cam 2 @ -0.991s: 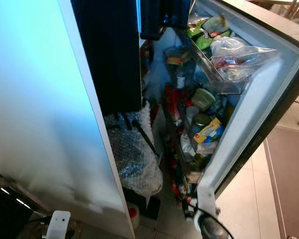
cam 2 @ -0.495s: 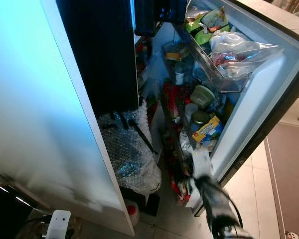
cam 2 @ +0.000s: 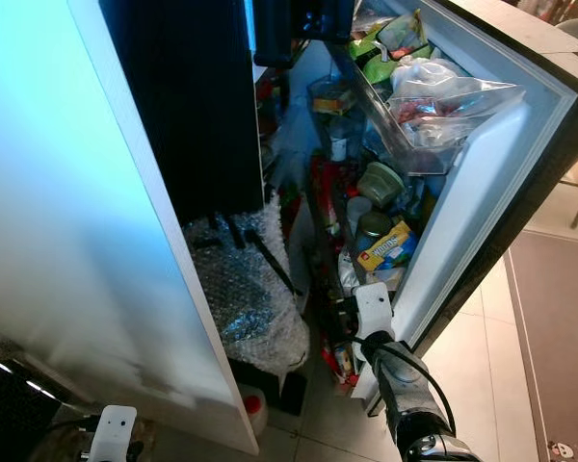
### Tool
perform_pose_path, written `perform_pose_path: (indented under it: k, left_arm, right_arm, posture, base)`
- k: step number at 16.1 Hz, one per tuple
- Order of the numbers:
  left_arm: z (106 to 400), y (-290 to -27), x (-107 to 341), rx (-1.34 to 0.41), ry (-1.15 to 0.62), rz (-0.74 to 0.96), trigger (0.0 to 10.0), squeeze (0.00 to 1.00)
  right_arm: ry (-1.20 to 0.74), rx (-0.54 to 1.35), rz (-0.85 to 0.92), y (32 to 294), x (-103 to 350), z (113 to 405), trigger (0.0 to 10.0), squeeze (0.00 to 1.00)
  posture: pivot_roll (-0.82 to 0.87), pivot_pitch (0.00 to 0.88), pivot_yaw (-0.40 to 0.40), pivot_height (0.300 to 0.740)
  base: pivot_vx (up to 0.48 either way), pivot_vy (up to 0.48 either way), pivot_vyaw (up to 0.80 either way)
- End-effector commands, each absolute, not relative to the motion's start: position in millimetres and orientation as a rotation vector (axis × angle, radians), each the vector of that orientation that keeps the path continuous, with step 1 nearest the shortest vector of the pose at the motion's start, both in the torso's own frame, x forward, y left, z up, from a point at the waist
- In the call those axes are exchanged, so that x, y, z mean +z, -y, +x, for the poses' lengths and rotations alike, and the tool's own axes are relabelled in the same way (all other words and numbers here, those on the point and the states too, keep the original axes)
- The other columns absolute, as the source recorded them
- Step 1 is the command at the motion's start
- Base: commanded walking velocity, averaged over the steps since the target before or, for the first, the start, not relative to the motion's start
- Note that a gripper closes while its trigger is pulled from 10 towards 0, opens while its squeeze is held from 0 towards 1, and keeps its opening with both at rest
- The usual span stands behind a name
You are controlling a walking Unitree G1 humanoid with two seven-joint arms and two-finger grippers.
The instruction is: Restocking fridge
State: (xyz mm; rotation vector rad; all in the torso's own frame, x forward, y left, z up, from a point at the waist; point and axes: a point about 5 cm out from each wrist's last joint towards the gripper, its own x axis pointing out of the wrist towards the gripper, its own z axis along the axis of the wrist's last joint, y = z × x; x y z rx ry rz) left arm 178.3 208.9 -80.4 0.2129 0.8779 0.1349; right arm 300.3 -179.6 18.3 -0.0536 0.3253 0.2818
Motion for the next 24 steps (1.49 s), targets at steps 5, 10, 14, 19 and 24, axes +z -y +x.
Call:
perform_pose_path:
  k: [5,10,14,19,24]
  left_arm:
    - [175.2,-208.8,-82.1,0.127,-0.896,0.238,10.0,0.00]
    - [176.8,-210.2,-81.3,0.128,-0.895,0.242,10.0,0.00]
    - [176.7,-209.0,-81.5,0.124,-0.896,0.242,10.0,0.00]
    - [176.2,-210.7,-81.5,0.130,-0.897,0.243,10.0,0.00]
    - [175.6,-210.4,-81.7,0.133,-0.897,0.244,10.0,0.00]
  right_arm:
    - [-0.347,0.054,-0.128,223.2,25.4,302.8,10.0,0.00]
    - [-0.408,-0.203,-0.168,258.2,23.2,294.5,10.0,0.00]
    - [-0.583,-0.266,-0.137,262.8,-5.4,268.9,10.0,0.00]
    - [-0.534,-0.101,-0.053,227.8,-10.8,272.8,10.0,0.00]
    - [-0.296,-0.213,-0.081,245.5,31.8,301.5,10.0,0.00]
  posture:
    - [-0.05,0.019,0.009,0.740]
    - [-0.04,0.016,0.010,0.740]
    - [-0.05,0.015,0.009,0.740]
    - [-0.04,0.017,0.009,0.740]
    - [-0.04,0.017,0.005,0.740]
  base:
    - [0.000,0.000,0.00]
    - [0.000,0.000,0.00]
    - [0.000,0.000,0.00]
    - [0.000,0.000,0.00]
    - [0.000,0.000,0.00]
